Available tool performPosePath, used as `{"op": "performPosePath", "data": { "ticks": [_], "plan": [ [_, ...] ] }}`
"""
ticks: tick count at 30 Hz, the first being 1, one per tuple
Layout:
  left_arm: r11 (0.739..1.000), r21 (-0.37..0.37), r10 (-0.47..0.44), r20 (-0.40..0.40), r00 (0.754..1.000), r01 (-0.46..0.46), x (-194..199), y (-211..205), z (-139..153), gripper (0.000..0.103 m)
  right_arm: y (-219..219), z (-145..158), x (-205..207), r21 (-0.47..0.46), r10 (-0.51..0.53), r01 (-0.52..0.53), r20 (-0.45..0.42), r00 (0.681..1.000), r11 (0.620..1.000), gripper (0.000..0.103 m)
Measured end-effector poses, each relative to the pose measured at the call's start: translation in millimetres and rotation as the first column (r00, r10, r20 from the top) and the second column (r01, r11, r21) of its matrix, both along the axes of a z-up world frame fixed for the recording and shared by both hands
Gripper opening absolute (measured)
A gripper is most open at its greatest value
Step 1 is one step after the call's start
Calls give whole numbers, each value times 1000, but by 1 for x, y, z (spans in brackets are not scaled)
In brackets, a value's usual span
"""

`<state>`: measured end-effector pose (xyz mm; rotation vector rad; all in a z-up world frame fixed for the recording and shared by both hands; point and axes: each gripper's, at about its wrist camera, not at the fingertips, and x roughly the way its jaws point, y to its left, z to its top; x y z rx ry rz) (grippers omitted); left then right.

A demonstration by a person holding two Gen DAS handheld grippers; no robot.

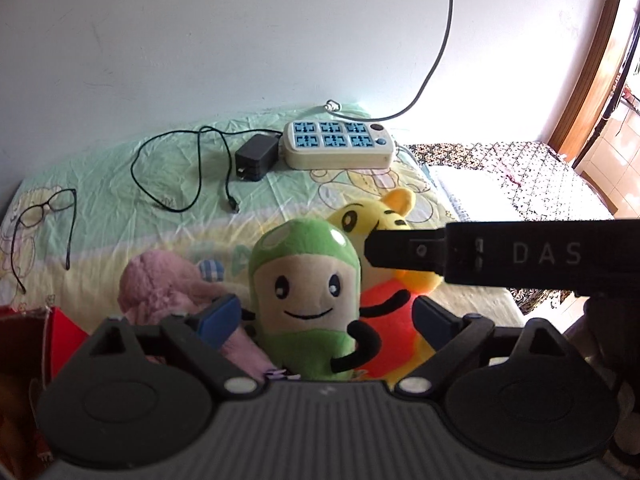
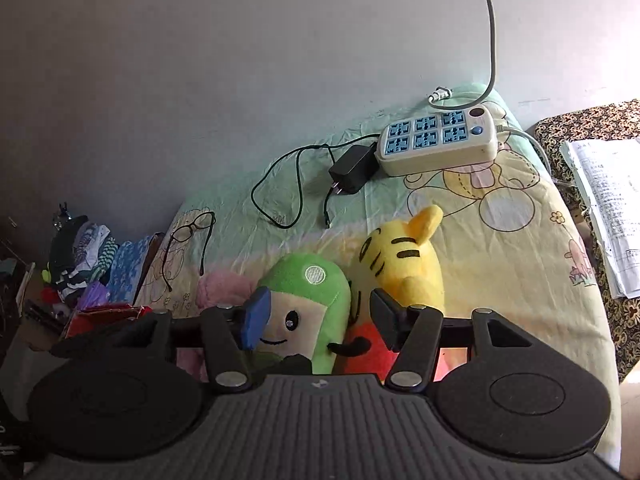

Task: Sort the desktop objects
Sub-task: 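Close the right gripper on the green-and-white plush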

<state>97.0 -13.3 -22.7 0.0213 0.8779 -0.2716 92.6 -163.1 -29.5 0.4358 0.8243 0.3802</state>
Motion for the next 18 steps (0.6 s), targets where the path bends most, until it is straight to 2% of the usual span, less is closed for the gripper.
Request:
{"op": "performPosePath", "data": {
  "ticks": [4, 11, 16, 17, 18],
  "plan": [
    [1000, -19, -10, -59, 998, 9, 7, 4, -17, 93, 7, -12, 9, 26, 15, -14, -39, 999, 1000, 59],
    [1000, -9, -13, -93, 996, 12, 20, 5, -38, 92, 20, -28, 20, 10, 27, -26, -95, 995, 1000, 62],
    [1000, -5, -2, -107, 994, 1, 25, 7, -48, 76, 23, -42, 24, 55, 42, -35, -143, 989, 998, 63],
    [1000, -5, 6, -110, 994, -7, 26, 8, -49, 71, 24, -45, 25, 76, 50, -39, -155, 987, 996, 57],
    [1000, -9, 12, -112, 994, -14, 26, 10, -49, 69, 23, -47, 25, 96, 54, -39, -163, 985, 995, 56]
  ]
}}
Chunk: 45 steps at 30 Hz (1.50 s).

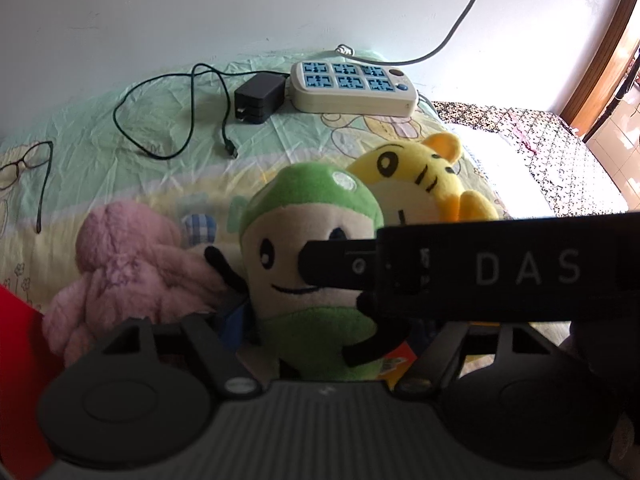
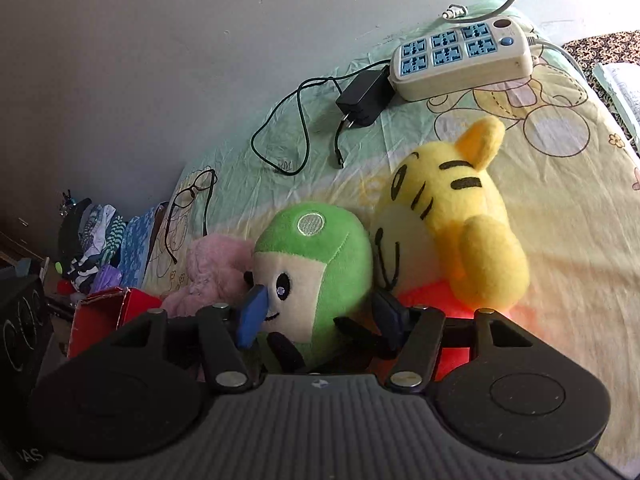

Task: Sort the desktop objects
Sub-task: 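Close the right gripper on the green-and-white plush, then lift the green-and-white plush with the right gripper and carry it to the red box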

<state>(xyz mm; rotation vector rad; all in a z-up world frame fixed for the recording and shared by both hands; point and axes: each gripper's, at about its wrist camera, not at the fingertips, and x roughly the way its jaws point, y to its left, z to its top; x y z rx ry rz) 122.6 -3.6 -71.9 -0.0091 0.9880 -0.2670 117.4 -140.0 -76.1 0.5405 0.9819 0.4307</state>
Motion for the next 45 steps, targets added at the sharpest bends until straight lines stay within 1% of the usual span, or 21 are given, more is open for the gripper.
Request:
{"op": "performPosePath", "data": {
  "ticks": [5, 9, 12, 17, 22, 25, 28, 32, 36, 40, 45],
  "plan": [
    [1000, -26, 9, 11, 1000, -8, -7, 4, 9, 68, -3, 9, -8, 16, -15, 15, 8, 1000, 1000, 53],
    [1000, -17, -3, 49, 999, 4, -20, -1, 24, 67, -5, 23, -20, 12, -10, 9, 38, 999, 1000, 53],
    [1000, -28, -12, 60, 998, 14, -33, -2, 34, 67, -7, 32, -32, 9, -8, 8, 53, 999, 1000, 53],
    [999, -15, -37, 80, 996, 39, -63, -5, 44, 67, -10, 40, -56, 19, 4, -5, 57, 998, 1000, 54],
    [999, -3, -51, 83, 995, 51, -100, -4, 50, 67, -4, 46, -86, 11, 26, -27, 64, 998, 1000, 54],
    [998, 5, -60, 78, 995, 60, -121, -1, 49, 67, 0, 46, -104, 4, 46, -46, 59, 997, 999, 54],
    [998, 10, -63, 57, 996, 63, -141, 4, 46, 66, 7, 41, -118, 8, 66, -66, 35, 997, 998, 54],
    [998, 21, -66, 44, 997, 65, -164, 16, 45, 66, 22, 38, -138, 2, 101, -101, 16, 995, 995, 54],
    [997, 19, -76, 46, 996, 75, -181, 37, 50, 66, 44, 42, -153, 1, 116, -116, 9, 993, 993, 54],
    [994, 4, -106, 47, 993, 106, -193, 64, 60, 66, 67, 48, -167, 2, 107, -107, 5, 994, 994, 54],
    [989, 23, -149, 81, 986, 148, -209, 101, 78, 66, 106, 63, -187, 18, 87, -87, 22, 996, 996, 54]
  ]
}}
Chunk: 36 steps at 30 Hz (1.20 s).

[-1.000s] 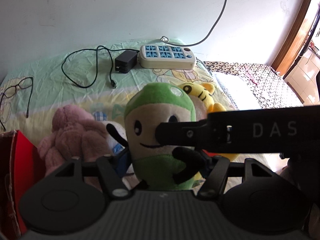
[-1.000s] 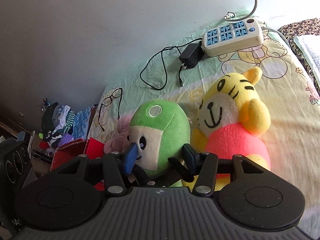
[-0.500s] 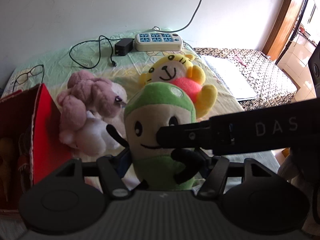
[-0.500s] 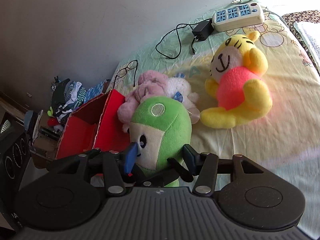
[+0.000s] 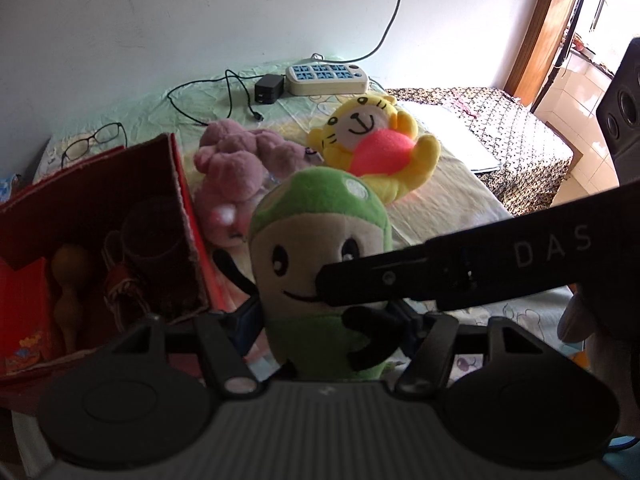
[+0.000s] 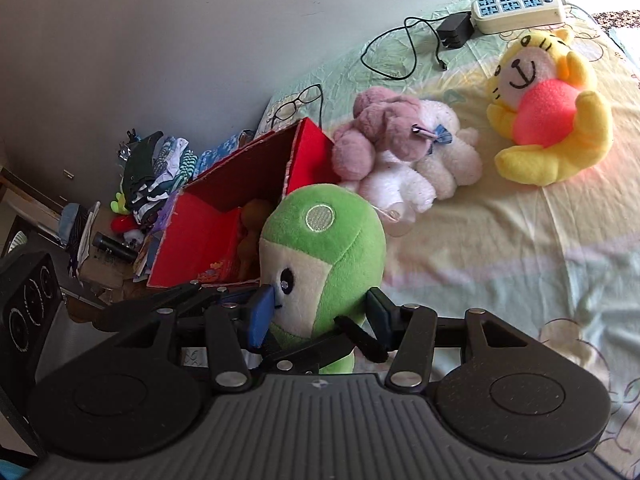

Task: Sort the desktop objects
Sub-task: 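Lift the green-and-white plush with the right gripper and carry it to the red box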

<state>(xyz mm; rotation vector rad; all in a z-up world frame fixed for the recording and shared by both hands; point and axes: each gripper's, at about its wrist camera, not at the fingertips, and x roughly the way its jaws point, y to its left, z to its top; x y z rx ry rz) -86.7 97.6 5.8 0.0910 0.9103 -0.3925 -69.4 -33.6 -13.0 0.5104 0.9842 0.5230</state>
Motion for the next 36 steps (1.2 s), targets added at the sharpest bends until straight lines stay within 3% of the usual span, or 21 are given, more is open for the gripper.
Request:
{"op": "performPosePath", "data": {
  "ticks": [11, 22, 31, 36],
  "plan": [
    [1000, -6, -8, 28, 1000, 8, -31, 100, 21, 66, 92, 12, -17, 24, 20, -20, 36, 999, 1000, 54],
    [997, -16, 76, 91, 993, -75, -46, 182, 43, 66, 170, 27, -13, 60, 91, -97, 92, 992, 994, 54],
    [989, -5, 145, 216, 966, -147, -25, 223, 68, 66, 205, 46, 17, 95, 125, -149, 221, 967, 984, 54],
    [983, -15, 180, 231, 956, -181, 2, 238, 63, 66, 214, 42, 42, 103, 125, -155, 248, 961, 982, 54]
  ]
}}
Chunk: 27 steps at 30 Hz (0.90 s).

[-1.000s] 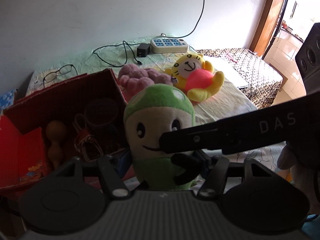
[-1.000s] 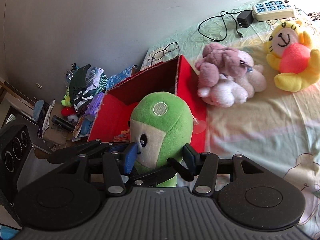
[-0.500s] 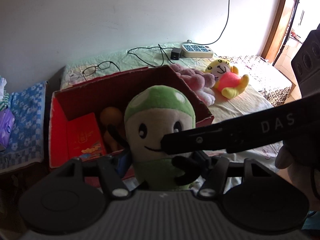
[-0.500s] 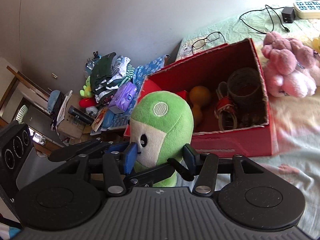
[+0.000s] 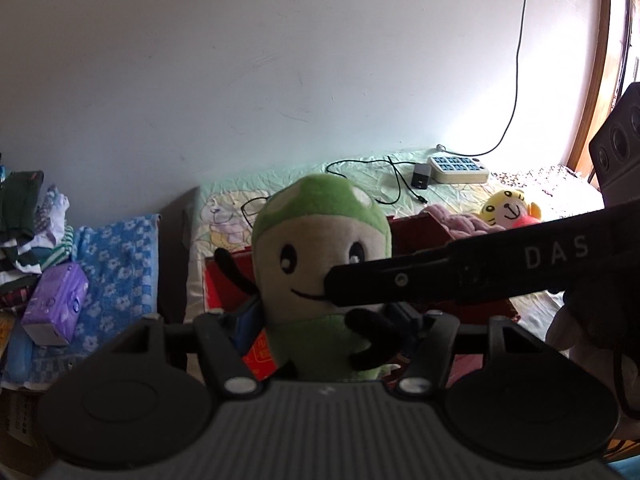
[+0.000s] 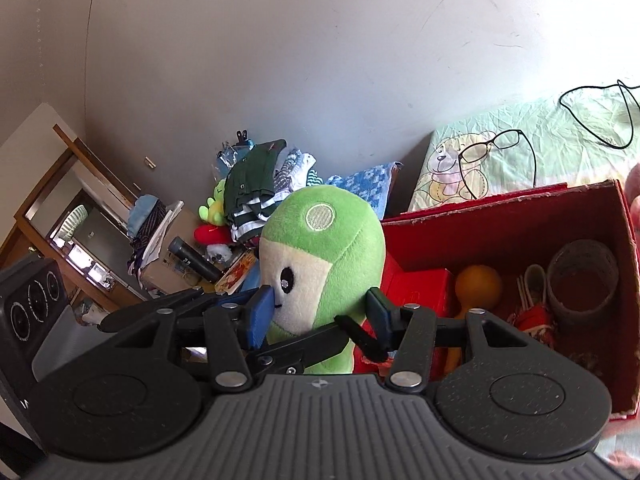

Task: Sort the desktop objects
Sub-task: 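Lift the green-and-white plush with the right gripper and carry it to the red box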

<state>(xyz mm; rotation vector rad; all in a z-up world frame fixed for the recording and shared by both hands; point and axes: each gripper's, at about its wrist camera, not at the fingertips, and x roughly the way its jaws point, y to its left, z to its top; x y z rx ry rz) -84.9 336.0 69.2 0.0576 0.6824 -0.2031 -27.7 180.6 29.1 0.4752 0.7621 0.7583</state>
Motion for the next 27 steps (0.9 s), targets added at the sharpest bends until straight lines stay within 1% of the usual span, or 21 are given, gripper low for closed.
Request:
{"op": "performPosePath", "data": {
  "ticks": [3, 7, 11, 13, 16, 19, 22, 25, 27],
  "plan": [
    [1000, 5, 9, -1, 1000, -9, 13, 3, -8, 66, 2, -8, 10, 3, 3, -3, 8, 1000, 1000, 54],
    [1000, -9, 22, -55, 998, -22, 33, 9, -31, 67, 2, -30, 24, 8, 4, -4, -17, 1000, 1000, 54],
    [999, -31, 38, -132, 991, -42, 49, 15, -59, 66, 6, -55, 43, -6, -4, 3, -76, 997, 1000, 53],
    [998, -29, 49, -167, 985, -55, 56, 17, -71, 66, 10, -68, 52, -18, 0, -3, -117, 993, 1000, 52],
    [997, -21, 65, -211, 975, -71, 65, 22, -87, 65, 17, -81, 61, -41, 11, -18, -154, 988, 999, 51],
    [996, -13, 81, -234, 969, -87, 70, 25, -95, 65, 24, -87, 66, -51, 20, -29, -172, 985, 998, 51],
    [996, 3, 86, -231, 969, -88, 71, 25, -94, 66, 25, -92, 72, -50, 14, -24, -193, 981, 998, 51],
    [997, 12, 82, -228, 970, -82, 70, 22, -95, 68, 24, -96, 79, -64, -4, -10, -217, 976, 998, 49],
    [997, 23, 81, -229, 970, -78, 69, 21, -96, 68, 22, -99, 81, -47, 3, -15, -235, 972, 999, 48]
  ]
}}
